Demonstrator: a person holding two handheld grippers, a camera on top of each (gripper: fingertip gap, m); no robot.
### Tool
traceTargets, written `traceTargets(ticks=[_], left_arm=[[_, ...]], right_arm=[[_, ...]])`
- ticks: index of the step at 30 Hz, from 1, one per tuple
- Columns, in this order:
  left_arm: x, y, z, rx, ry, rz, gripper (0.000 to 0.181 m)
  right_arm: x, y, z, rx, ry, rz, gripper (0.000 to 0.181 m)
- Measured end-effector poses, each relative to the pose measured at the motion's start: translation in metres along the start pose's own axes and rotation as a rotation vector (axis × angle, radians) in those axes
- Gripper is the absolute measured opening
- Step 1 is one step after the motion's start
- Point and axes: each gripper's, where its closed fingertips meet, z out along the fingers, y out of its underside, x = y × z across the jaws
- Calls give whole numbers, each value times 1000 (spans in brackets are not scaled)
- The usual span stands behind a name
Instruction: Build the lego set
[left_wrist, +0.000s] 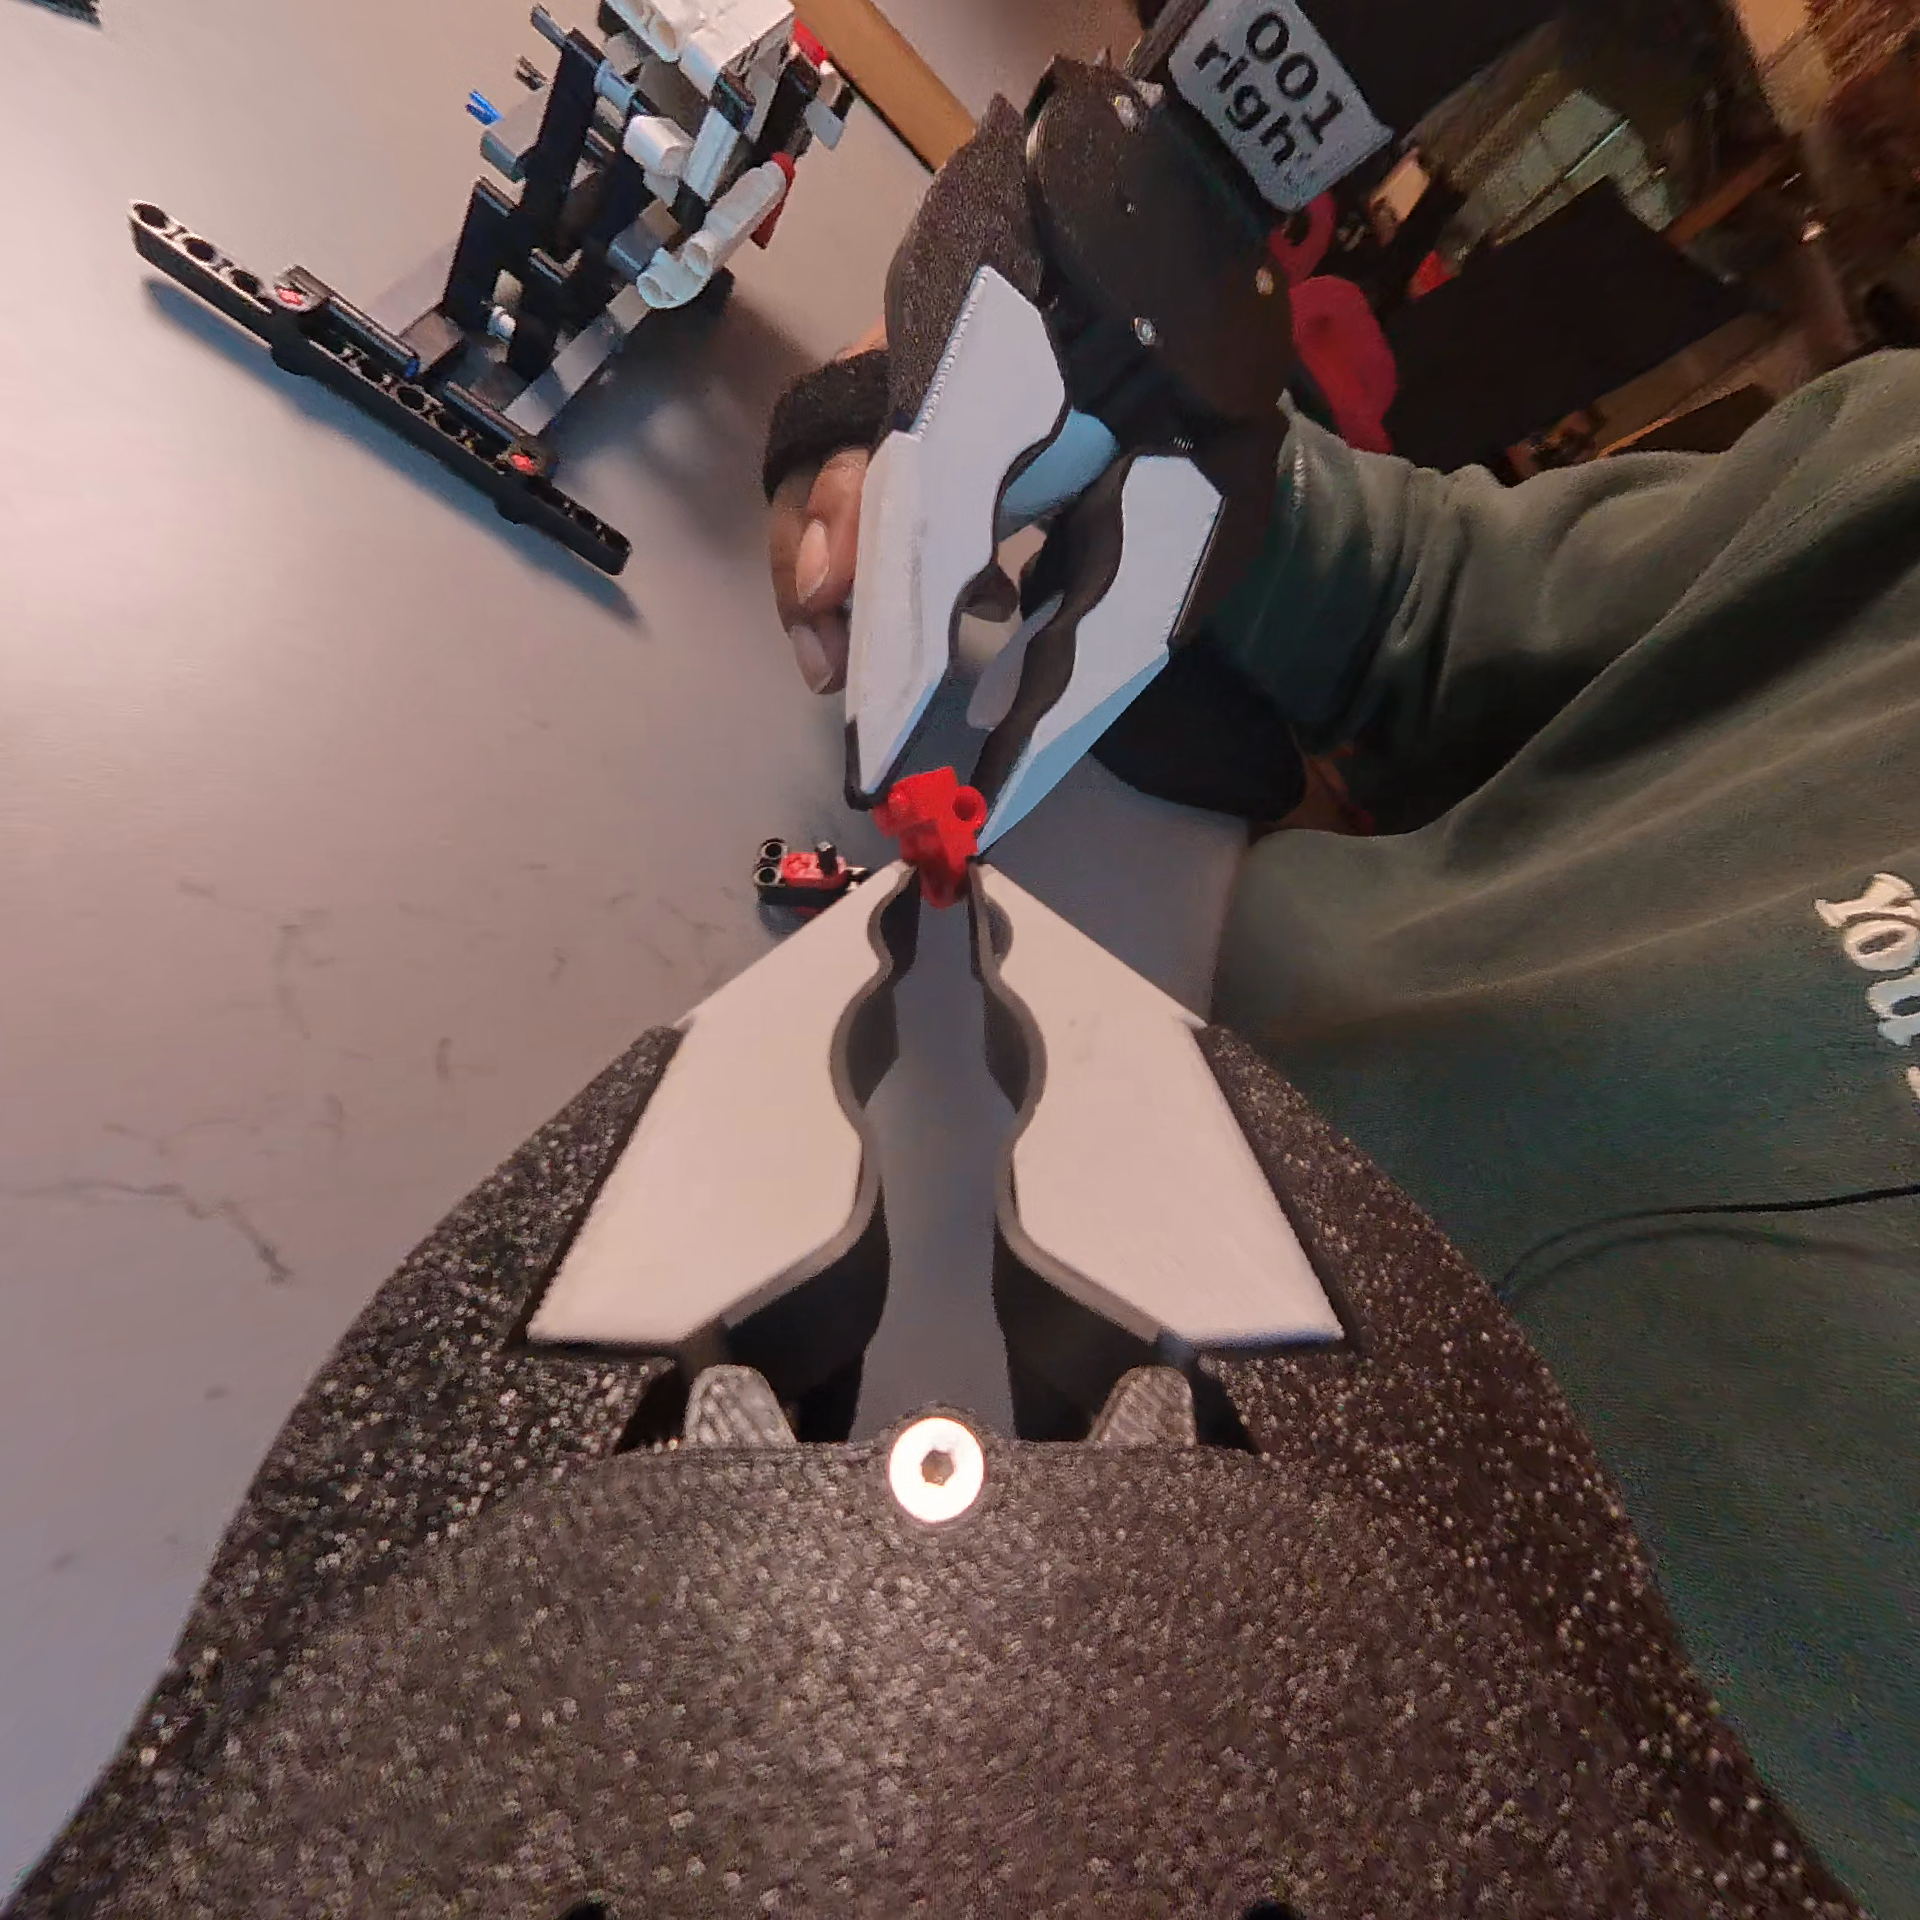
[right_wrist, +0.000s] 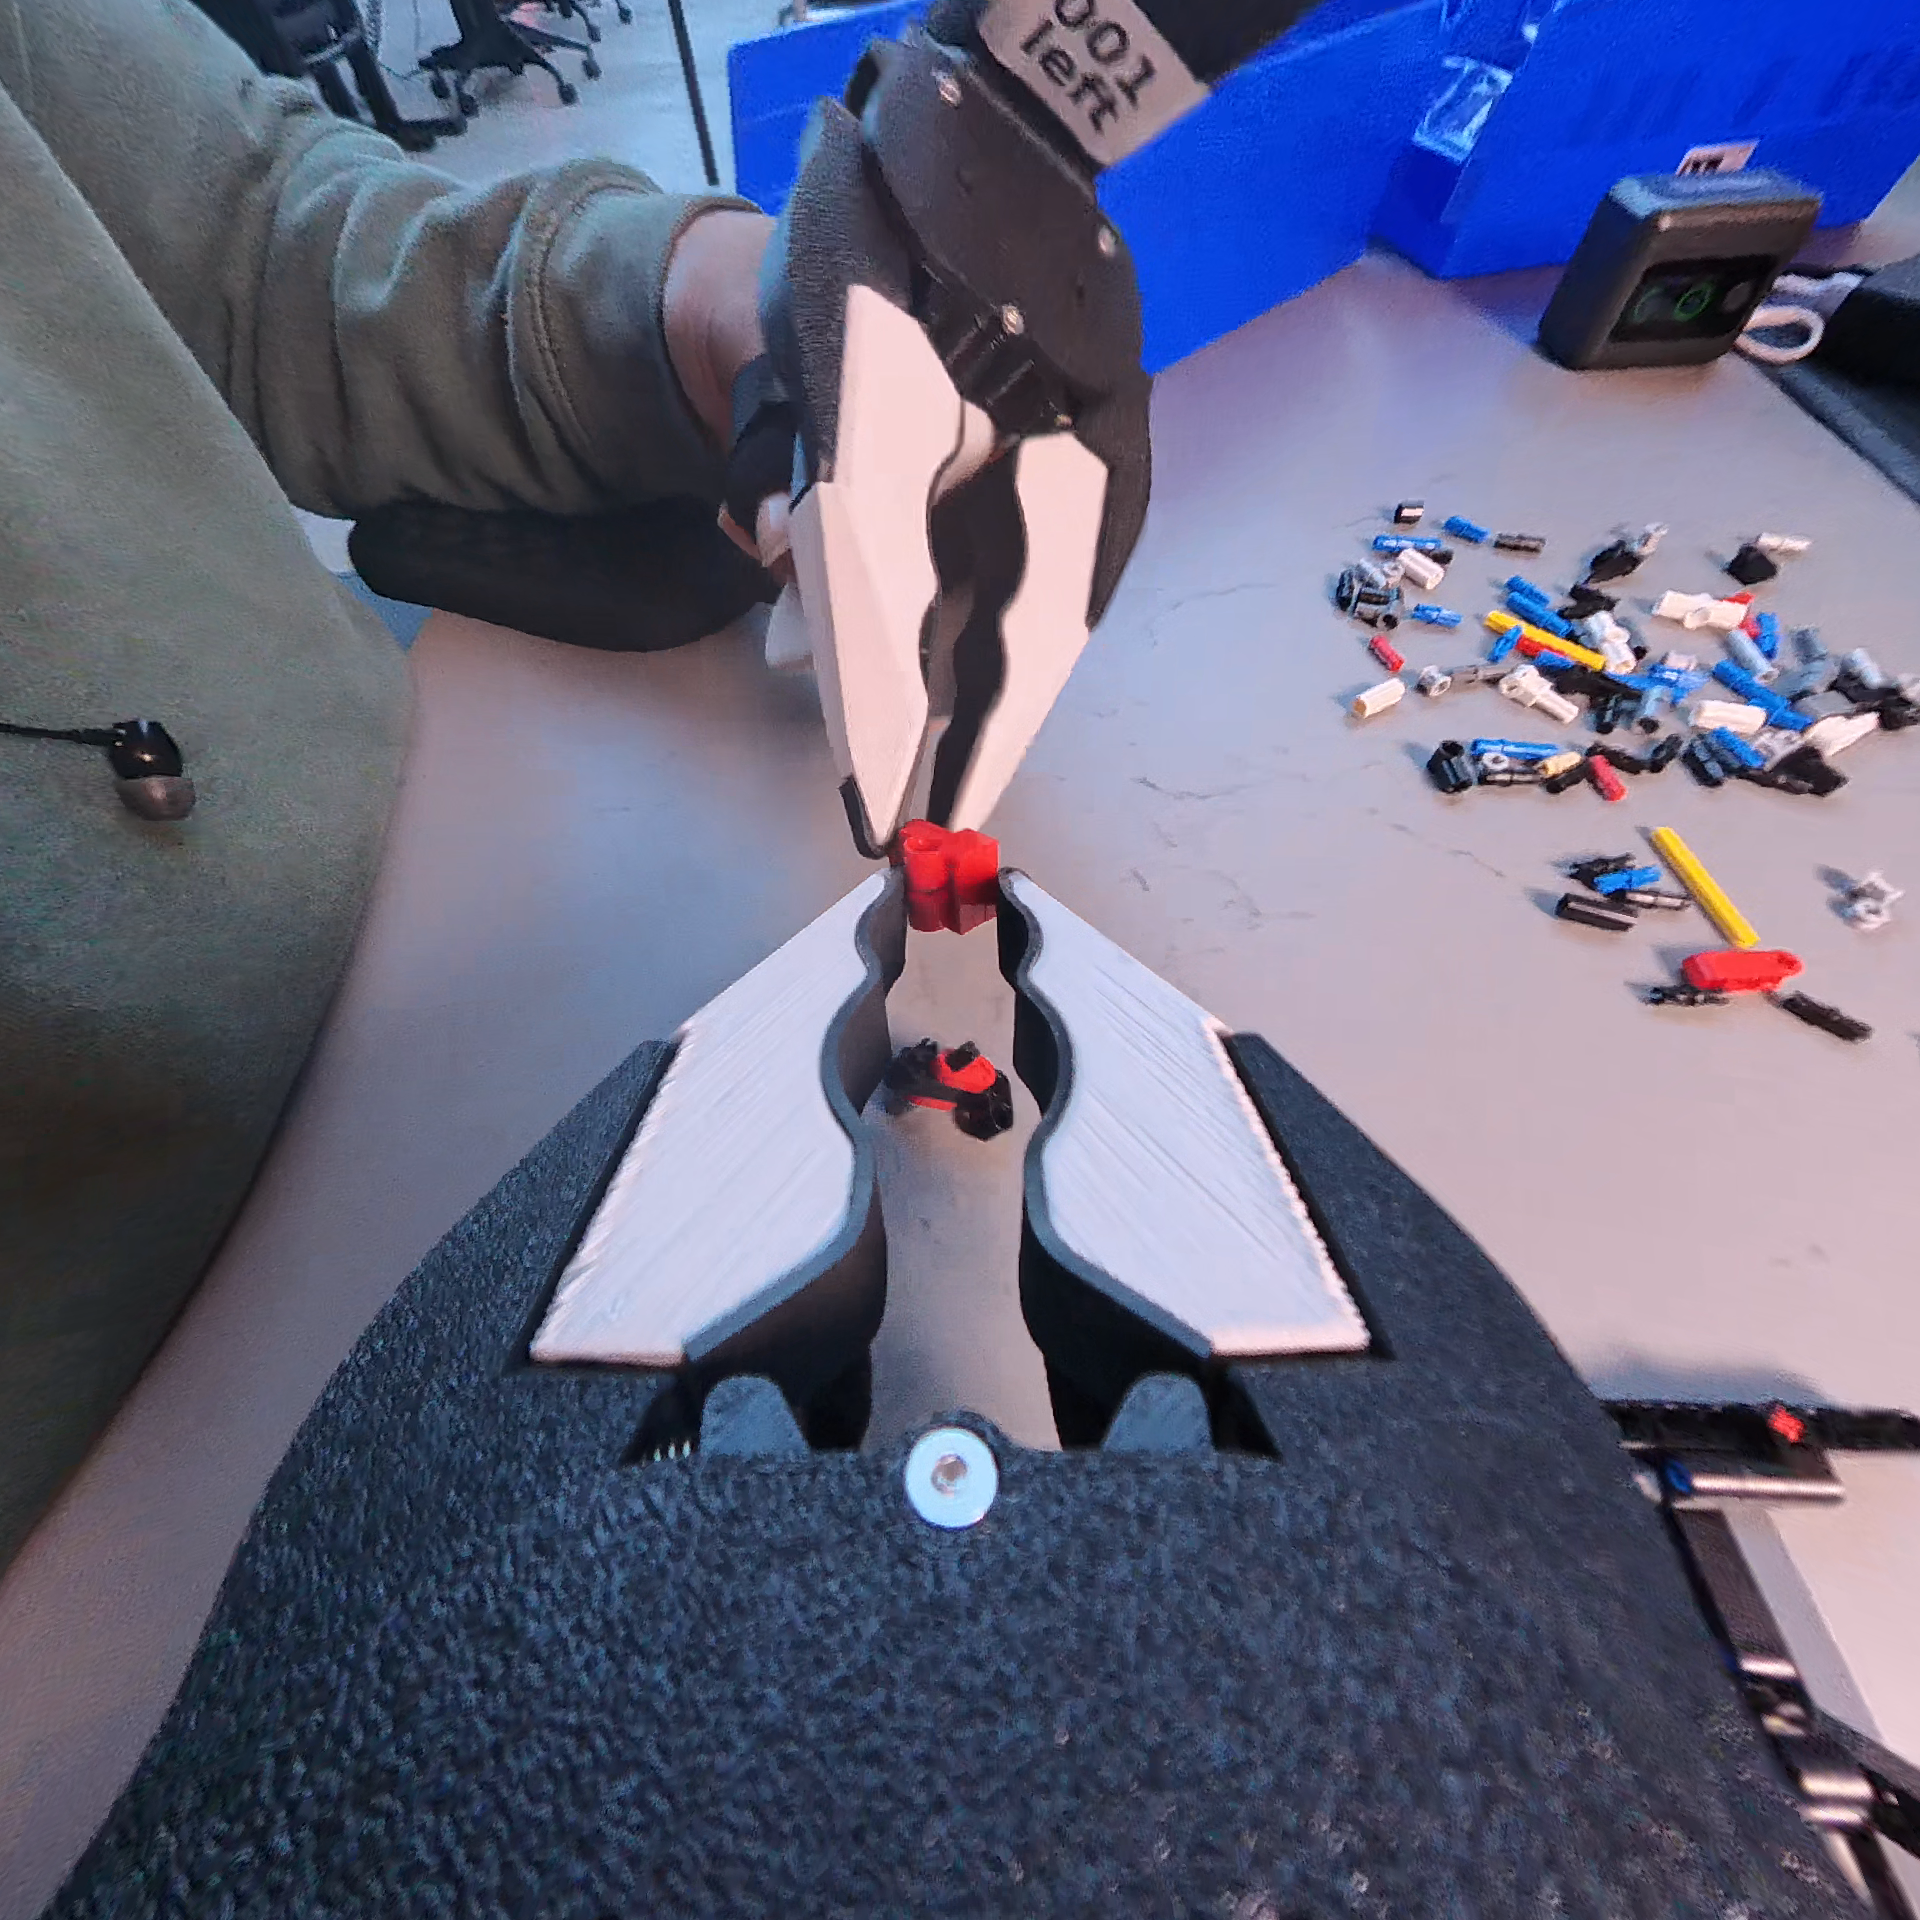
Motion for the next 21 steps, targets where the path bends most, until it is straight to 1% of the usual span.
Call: traceTargets(ticks=[2,6,9,11,14,17,21], left_arm=[[-6,3,-1,-21,-60,25,5],[-16,10,1,-55,-110,-14,3],[-25,14,1,-76,-156,-68,3],[-30,17,2,-91,-185,-87,3],[-30,18,5,-108,-200,-87,3],[-26,16,6,-109,-215,-56,3],[-19,15,5,-110,-214,-22,4]], right_arm=[[3,5,3,-36,-17,47,17],[6,13,8,-115,9,11,19],[13,16,7,-199,87,-58,22],[13,15,6,-243,119,-102,19],[13,17,9,-320,169,-118,17],[11,20,10,-350,170,-94,17],[6,17,8,-332,97,-25,17]])
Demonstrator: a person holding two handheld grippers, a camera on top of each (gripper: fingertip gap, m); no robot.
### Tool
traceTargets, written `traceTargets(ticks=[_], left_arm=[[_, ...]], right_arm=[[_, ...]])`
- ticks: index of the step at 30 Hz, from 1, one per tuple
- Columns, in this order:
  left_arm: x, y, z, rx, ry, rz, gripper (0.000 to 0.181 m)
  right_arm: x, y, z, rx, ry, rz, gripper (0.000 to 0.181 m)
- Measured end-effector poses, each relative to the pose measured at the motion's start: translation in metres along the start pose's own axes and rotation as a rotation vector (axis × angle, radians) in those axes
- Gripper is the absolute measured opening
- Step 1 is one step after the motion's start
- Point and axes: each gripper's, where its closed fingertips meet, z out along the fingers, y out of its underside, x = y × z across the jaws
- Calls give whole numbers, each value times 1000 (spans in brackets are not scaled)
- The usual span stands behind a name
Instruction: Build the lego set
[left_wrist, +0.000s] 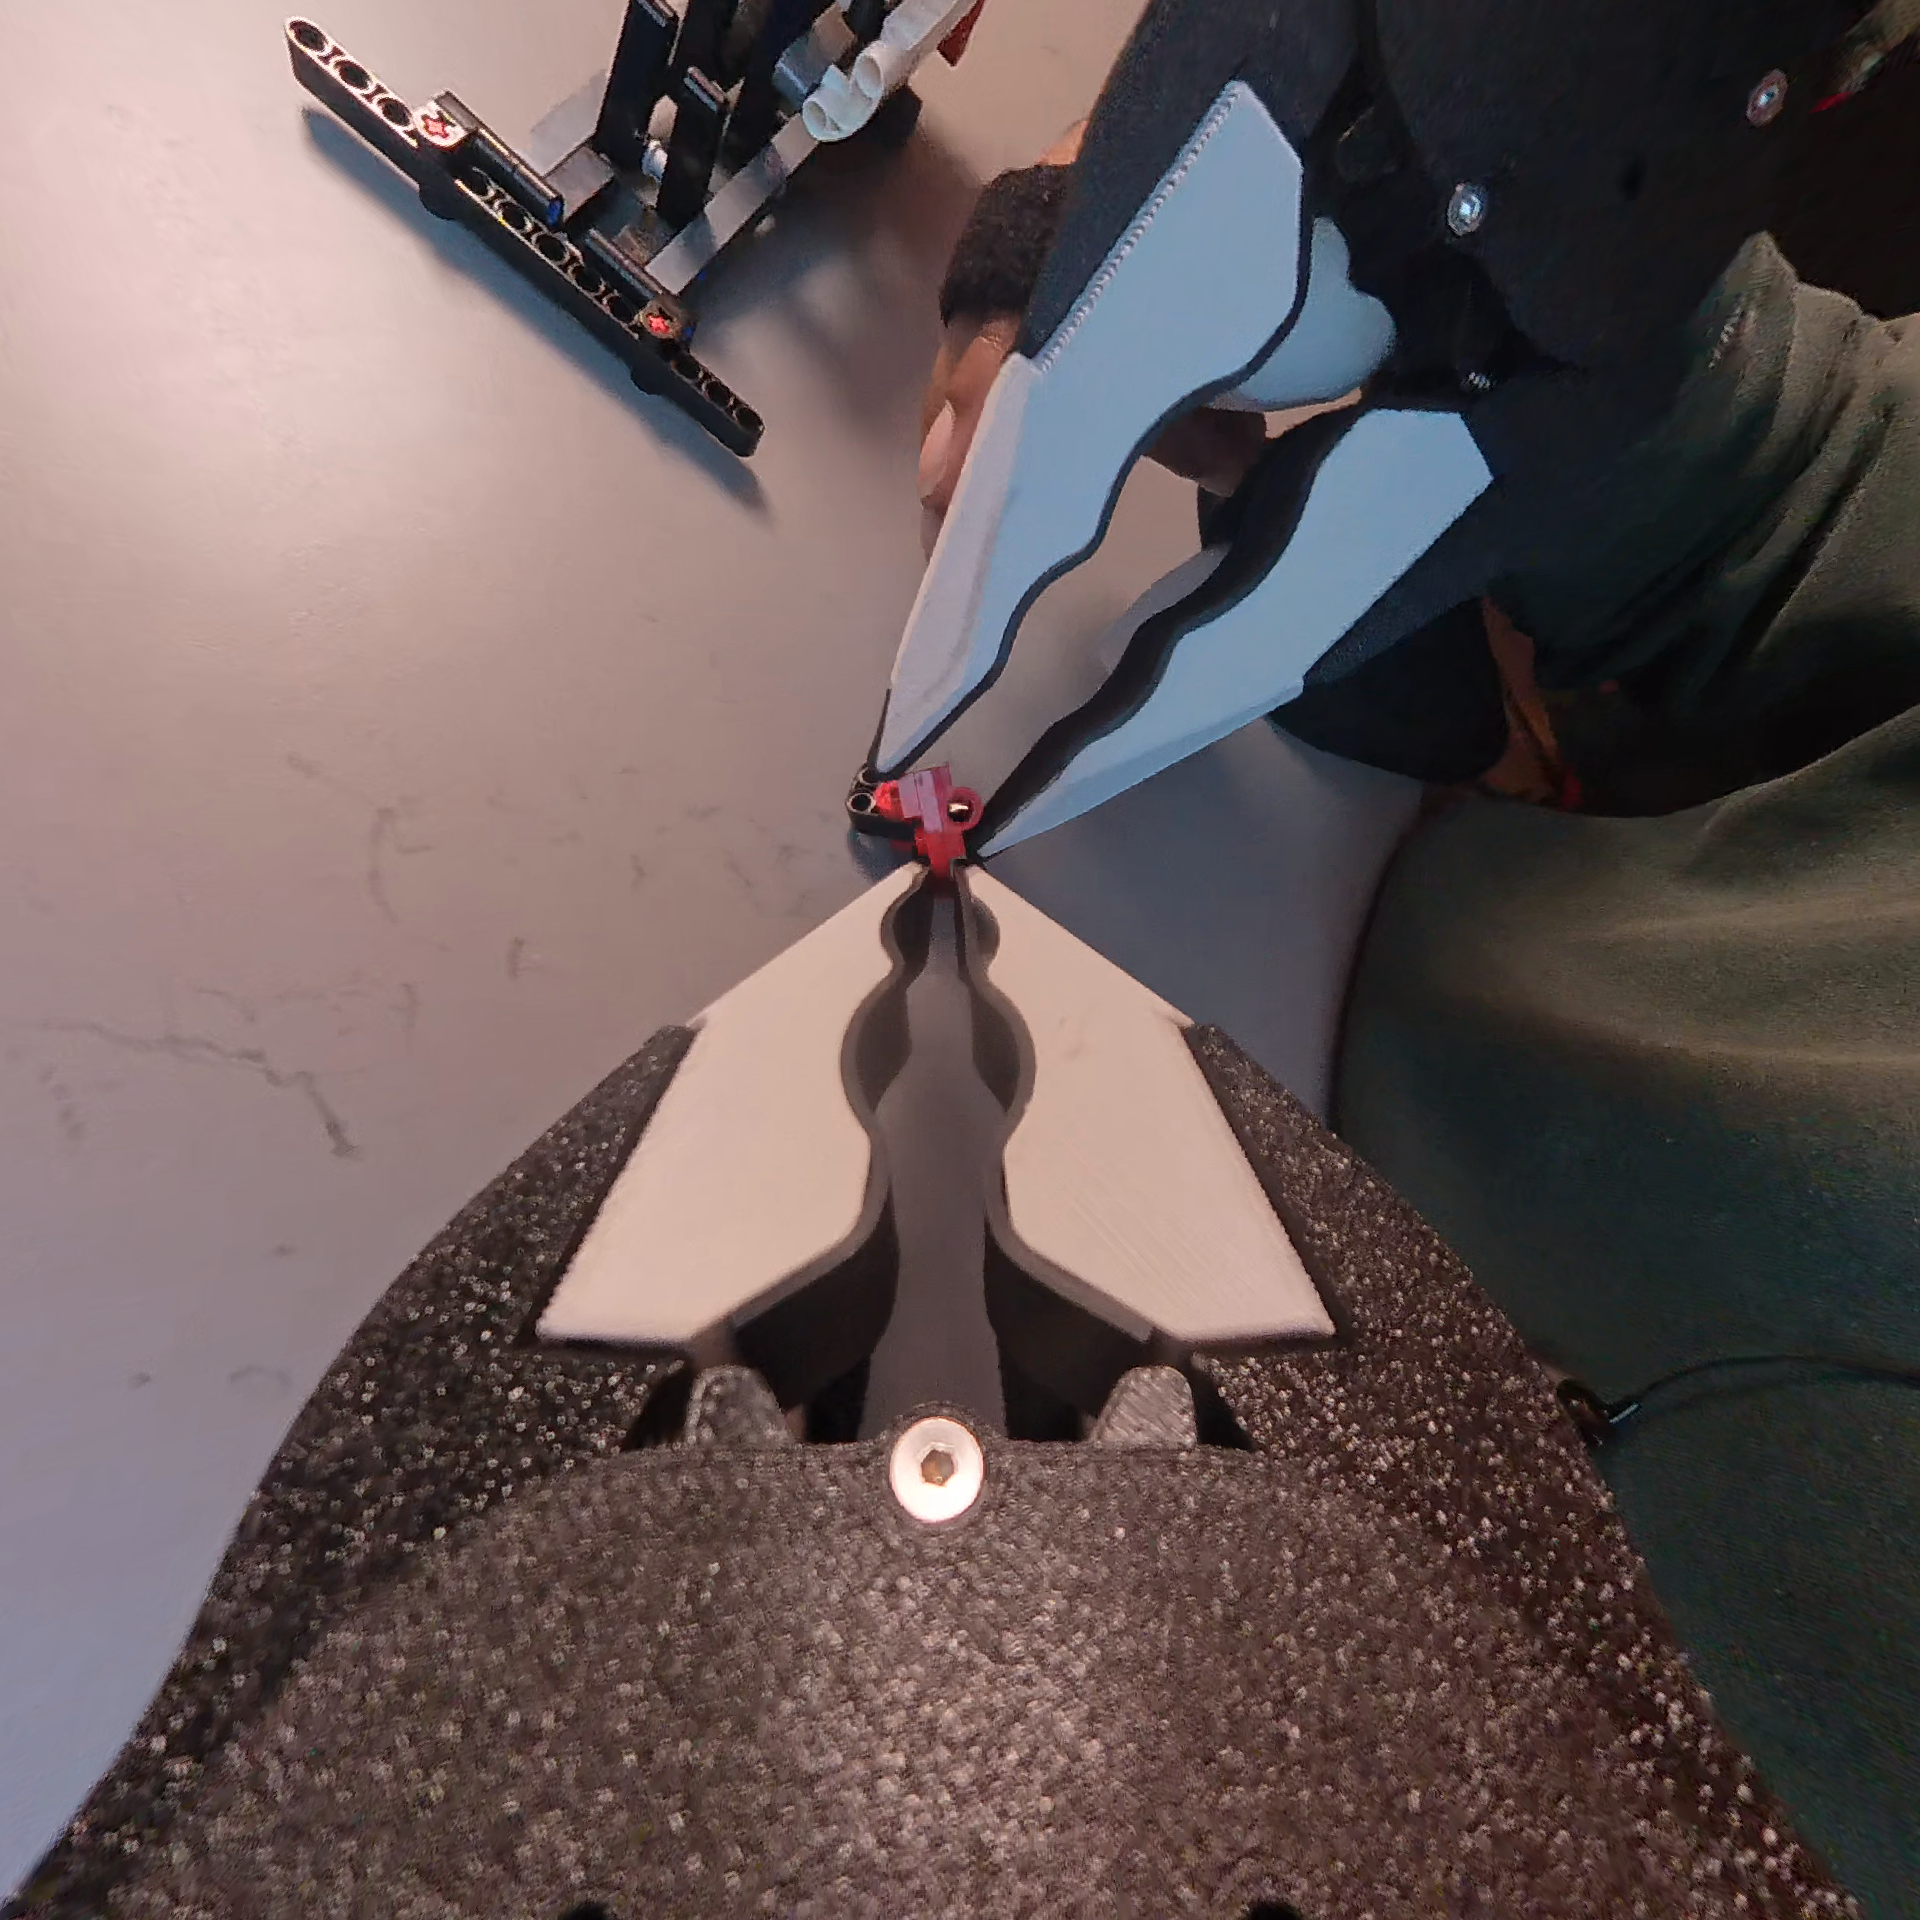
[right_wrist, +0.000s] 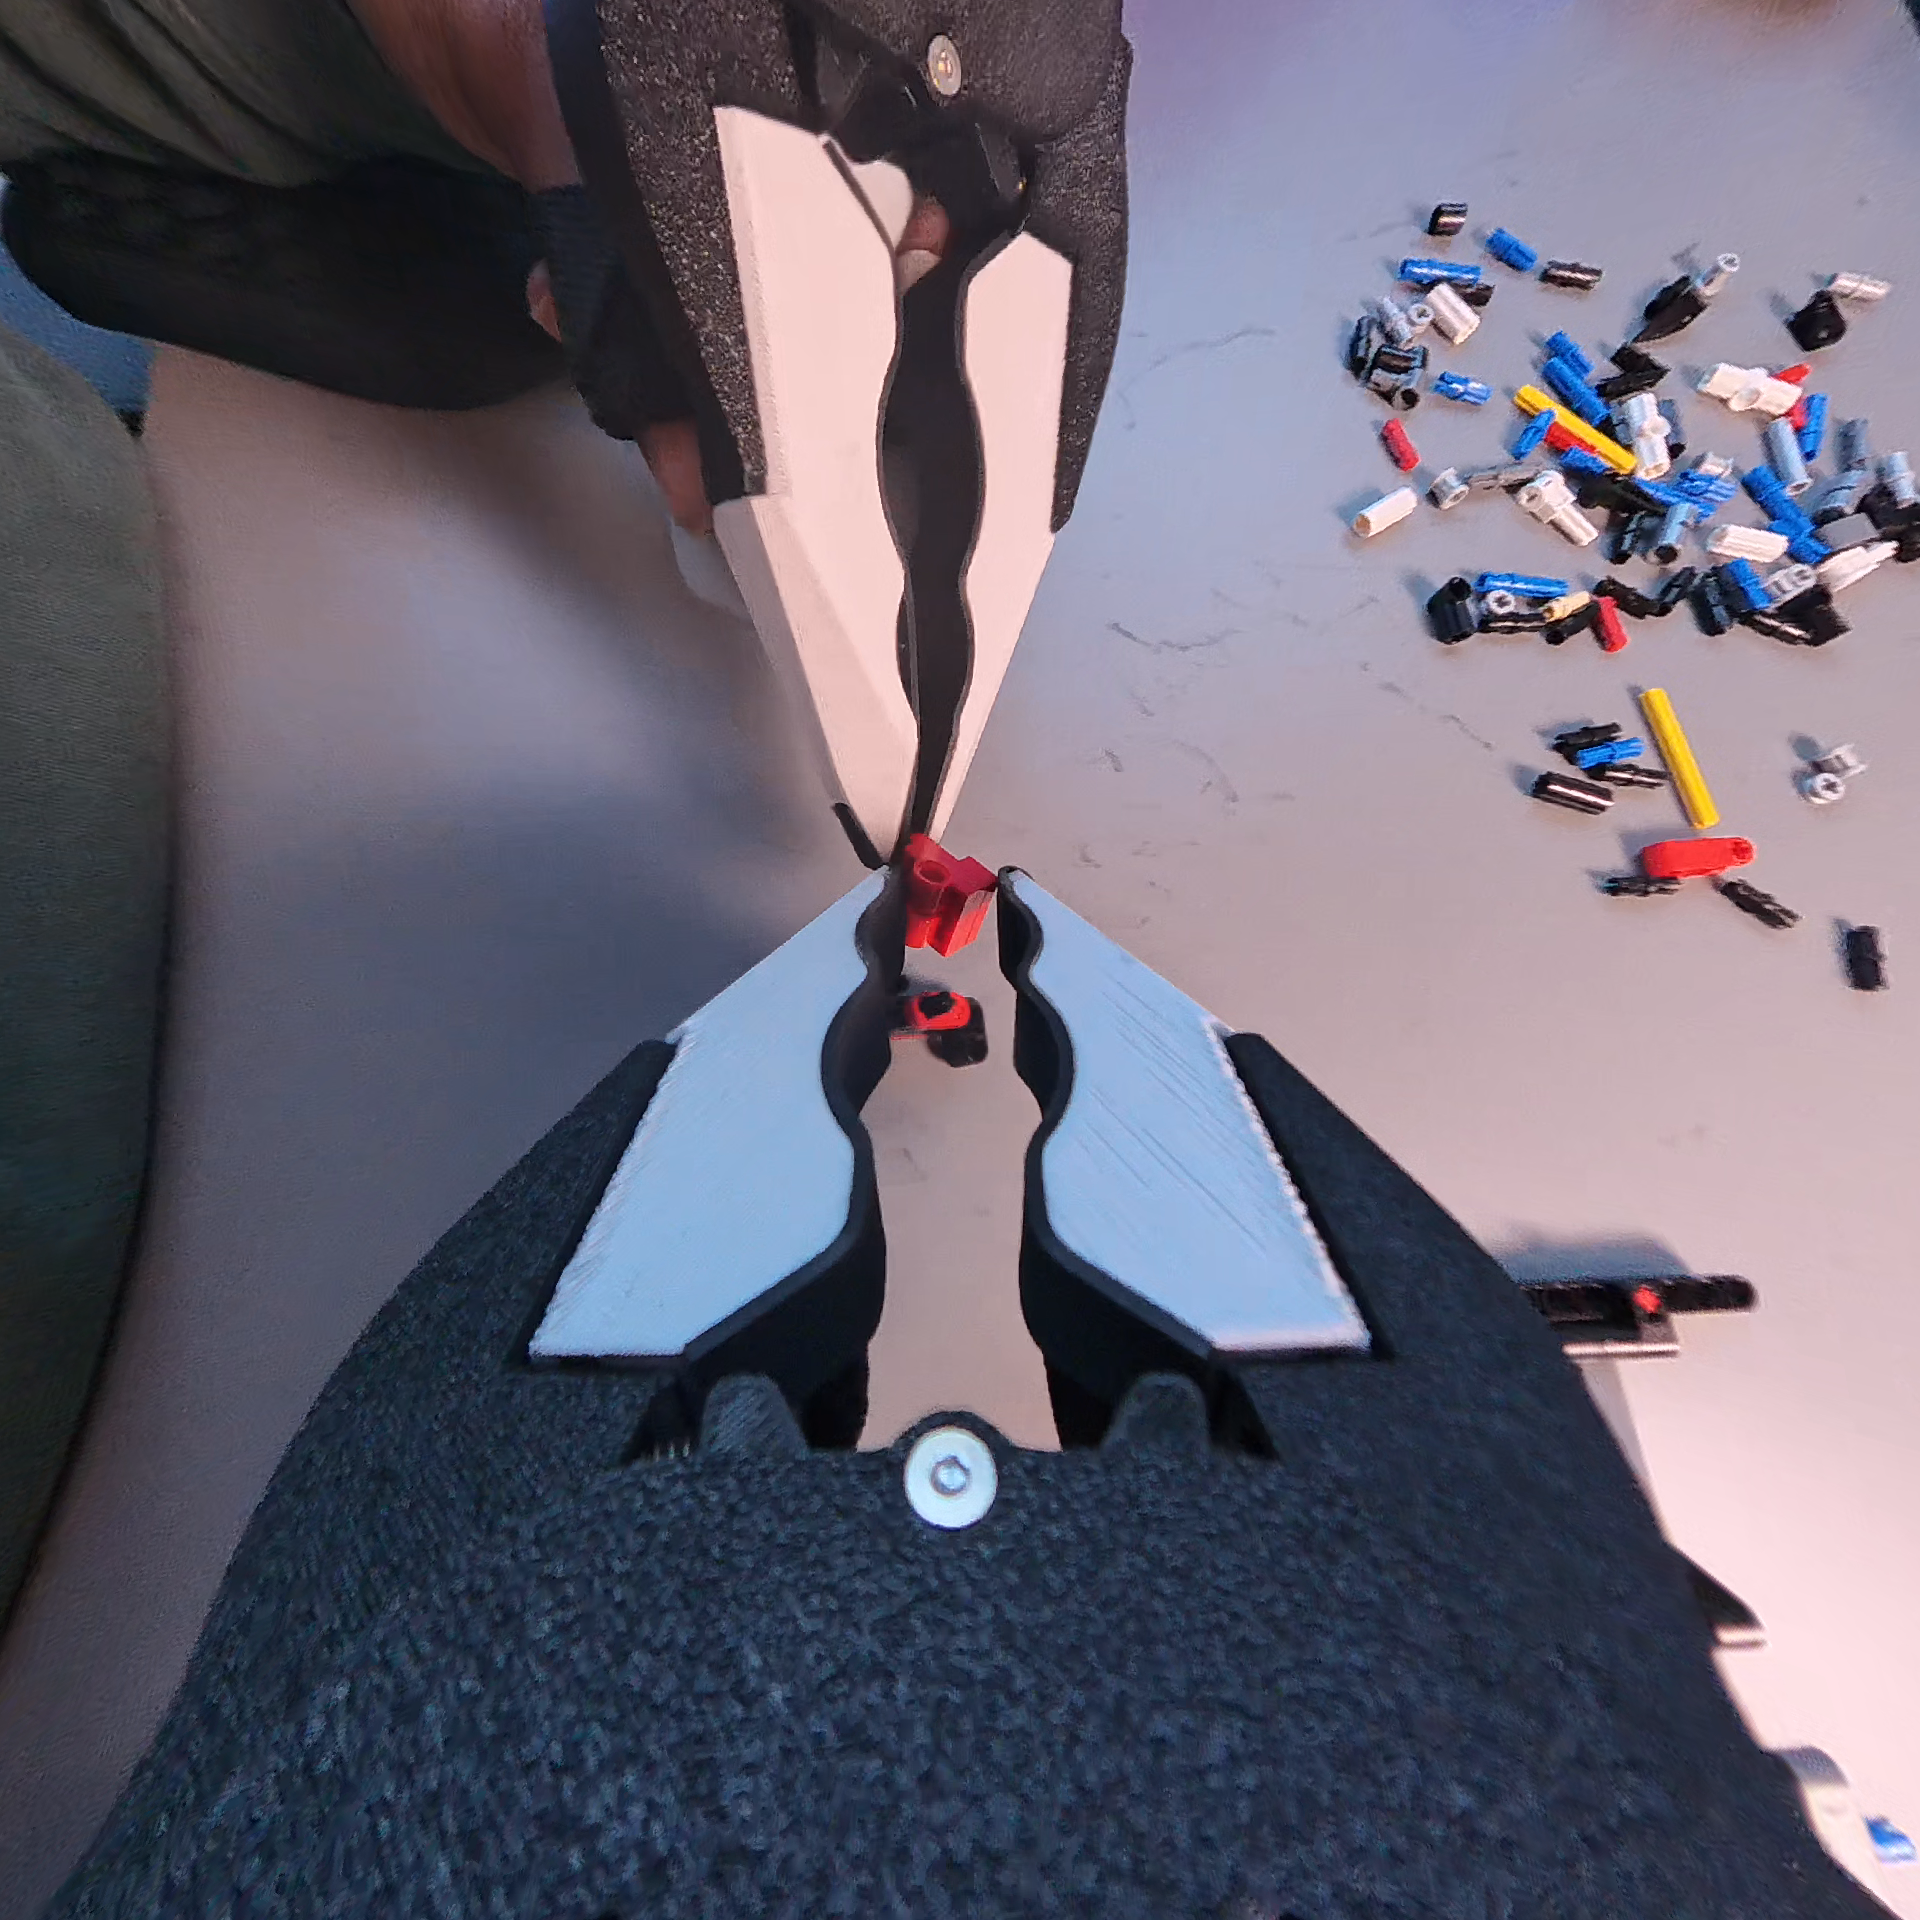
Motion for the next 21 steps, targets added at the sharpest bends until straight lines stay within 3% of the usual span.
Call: traceTargets(ticks=[6,9,21], left_arm=[[12,-1,-2,25,85,10,6],[10,1,-1,16,71,14,6],[-8,7,7,-64,-83,15,2]], right_arm=[[-9,-2,-4,74,-292,119,16],[-8,1,0,54,-369,165,17],[-4,11,2,-248,-346,-34,21]])
